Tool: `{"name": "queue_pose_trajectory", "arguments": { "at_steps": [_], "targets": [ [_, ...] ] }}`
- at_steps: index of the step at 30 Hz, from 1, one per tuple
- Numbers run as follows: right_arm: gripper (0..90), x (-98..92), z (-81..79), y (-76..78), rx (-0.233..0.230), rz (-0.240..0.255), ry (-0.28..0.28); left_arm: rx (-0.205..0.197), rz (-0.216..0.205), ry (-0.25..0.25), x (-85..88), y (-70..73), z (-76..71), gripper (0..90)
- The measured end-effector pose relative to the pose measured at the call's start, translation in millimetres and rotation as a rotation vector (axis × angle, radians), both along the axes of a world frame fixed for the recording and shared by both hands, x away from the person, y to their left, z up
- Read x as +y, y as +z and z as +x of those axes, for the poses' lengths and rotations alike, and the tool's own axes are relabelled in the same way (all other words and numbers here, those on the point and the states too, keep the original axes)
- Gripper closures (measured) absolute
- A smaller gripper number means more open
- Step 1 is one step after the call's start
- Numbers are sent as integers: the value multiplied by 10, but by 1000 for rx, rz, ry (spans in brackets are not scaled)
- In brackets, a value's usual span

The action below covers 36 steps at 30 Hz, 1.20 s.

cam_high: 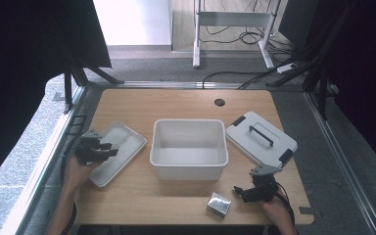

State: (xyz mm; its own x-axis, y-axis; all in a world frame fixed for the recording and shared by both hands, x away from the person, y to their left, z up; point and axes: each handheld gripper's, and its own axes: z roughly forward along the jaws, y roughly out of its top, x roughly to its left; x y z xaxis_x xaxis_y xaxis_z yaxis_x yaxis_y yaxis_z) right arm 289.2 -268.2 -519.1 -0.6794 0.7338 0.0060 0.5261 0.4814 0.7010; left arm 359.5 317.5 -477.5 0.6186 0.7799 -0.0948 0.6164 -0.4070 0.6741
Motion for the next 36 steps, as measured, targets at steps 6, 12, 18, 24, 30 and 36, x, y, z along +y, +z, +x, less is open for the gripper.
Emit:
{"name": "queue_pose_trajectory", "arguments": {
  "at_steps": [6,12,18,24,30,36],
  "targets": [
    [24,0,0,0,0,0,-1,-29,4,-21,-127,173,-144,227],
    [24,-1,1,-1,0,1,-5,-76,31,-67,-421,329,-332,27],
    [26,-3,2,0,1,1,-13,-100,35,-103,-726,355,-483,0],
    [37,-7,0,1,-3,1,-17,-110,33,-147,-1046,170,-622,0],
    [68,-10,-6,2,-11,8,-12,-98,52,-158,-1224,-66,-682,0],
    [74,-11,-8,3,-11,10,-10,-66,81,-160,-1338,-302,-710,0]
  ]
}}
